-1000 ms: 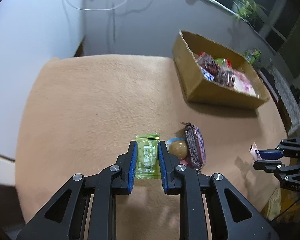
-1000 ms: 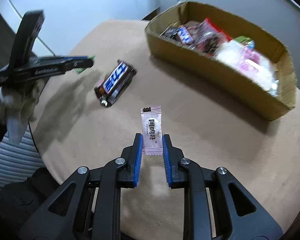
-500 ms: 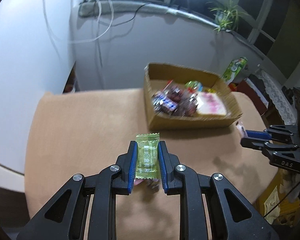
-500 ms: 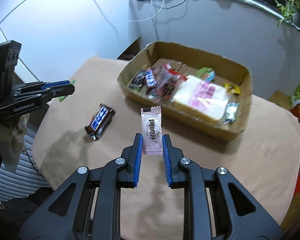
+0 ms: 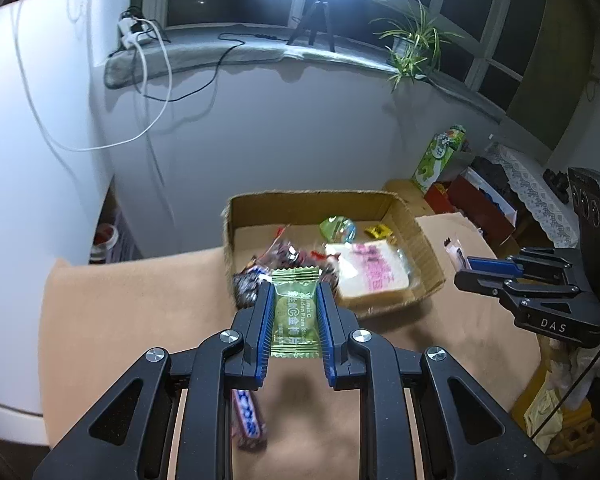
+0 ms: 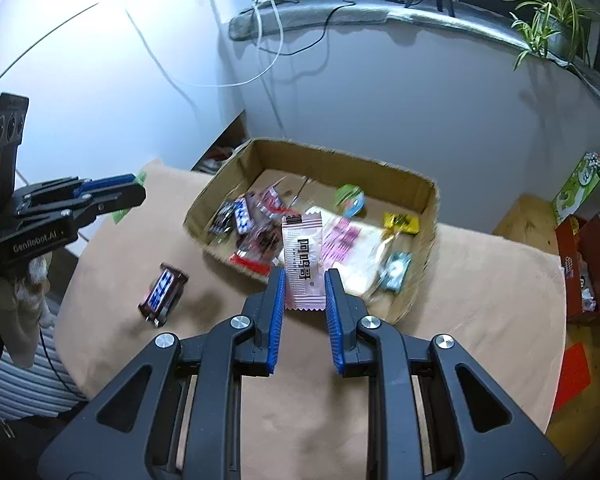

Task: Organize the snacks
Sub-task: 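Carry the green candy and pink stick candy over the box with both grippers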

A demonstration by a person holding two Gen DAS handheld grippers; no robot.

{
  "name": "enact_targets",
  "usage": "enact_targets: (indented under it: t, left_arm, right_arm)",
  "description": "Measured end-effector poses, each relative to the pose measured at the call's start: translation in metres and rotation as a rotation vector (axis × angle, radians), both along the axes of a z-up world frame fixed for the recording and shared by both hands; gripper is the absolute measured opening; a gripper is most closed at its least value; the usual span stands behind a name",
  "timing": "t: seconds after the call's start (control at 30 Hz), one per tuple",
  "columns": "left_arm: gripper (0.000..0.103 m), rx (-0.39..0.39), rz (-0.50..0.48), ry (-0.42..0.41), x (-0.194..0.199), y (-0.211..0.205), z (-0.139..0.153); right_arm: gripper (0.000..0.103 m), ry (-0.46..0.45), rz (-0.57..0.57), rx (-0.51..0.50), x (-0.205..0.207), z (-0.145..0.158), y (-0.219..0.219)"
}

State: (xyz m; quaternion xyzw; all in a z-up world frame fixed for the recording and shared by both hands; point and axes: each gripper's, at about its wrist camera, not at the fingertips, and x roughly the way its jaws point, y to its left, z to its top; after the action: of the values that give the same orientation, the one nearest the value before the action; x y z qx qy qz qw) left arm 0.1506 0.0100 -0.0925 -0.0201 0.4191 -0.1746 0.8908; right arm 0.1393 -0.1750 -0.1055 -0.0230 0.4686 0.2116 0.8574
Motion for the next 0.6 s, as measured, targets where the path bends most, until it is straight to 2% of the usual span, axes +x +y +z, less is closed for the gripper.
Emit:
enact_targets:
  t: [0.3,0.6]
  left_arm:
    - [0.019,-0.009,-0.002,0.0,0.028,-0.013,0.0]
    - [0.019,0.0,-0.008,0.018,0.046,-0.026,-0.006]
  right_arm:
    - [0.021,-0.001,-0.024,-0.013,0.034,-0.001,-0.009]
    - [0.021,0.035,-0.026,-0.038,0.059,-0.02,-0.008]
